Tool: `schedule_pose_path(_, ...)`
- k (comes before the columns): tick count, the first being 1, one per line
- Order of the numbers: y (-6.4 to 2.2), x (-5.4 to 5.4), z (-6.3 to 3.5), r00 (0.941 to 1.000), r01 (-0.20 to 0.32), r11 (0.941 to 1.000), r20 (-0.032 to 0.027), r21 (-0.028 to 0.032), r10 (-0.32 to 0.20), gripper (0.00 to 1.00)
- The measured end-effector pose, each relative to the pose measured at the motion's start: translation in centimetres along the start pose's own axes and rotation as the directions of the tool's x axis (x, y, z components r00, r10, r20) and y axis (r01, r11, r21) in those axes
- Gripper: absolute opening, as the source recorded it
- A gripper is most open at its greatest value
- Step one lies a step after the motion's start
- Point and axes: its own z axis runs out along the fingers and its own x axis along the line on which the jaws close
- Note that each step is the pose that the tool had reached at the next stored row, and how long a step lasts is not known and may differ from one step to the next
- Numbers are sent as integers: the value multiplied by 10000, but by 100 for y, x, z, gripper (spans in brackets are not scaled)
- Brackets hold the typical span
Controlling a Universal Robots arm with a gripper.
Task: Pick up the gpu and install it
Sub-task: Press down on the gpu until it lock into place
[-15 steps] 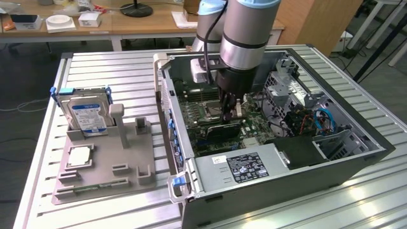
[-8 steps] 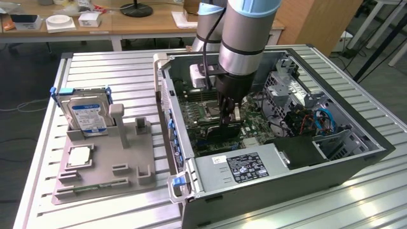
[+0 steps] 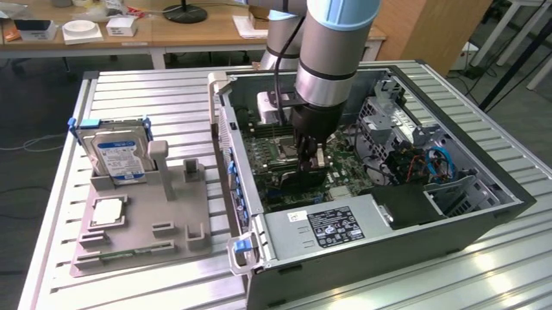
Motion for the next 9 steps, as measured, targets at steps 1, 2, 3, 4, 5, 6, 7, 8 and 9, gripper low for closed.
schedule_pose_path(1,0,0,10,10000,1,10000,-23,-5,-1,11)
schedule_pose_path(2,-2,-2,13,10000,3,10000,-52,-11,-3,11)
schedule_pose_path(3,-2,-3,11,10000,3,10000,-61,-16,-4,11)
schedule_pose_path(4,-3,-6,-3,10000,3,10000,-72,-57,-3,11)
schedule_pose_path(5,-2,-7,-21,10000,-2,10000,-28,-62,2,11)
schedule_pose_path(6,-2,-7,-48,10000,-5,10000,-1,-51,5,11)
schedule_pose_path(7,-2,-4,-86,10000,-4,10000,-12,-61,4,11)
schedule_pose_path(8,-2,-4,-101,10000,-3,10000,-20,-66,3,11)
schedule_pose_path(9,-4,-8,-108,10000,0,10000,-16,-63,0,11)
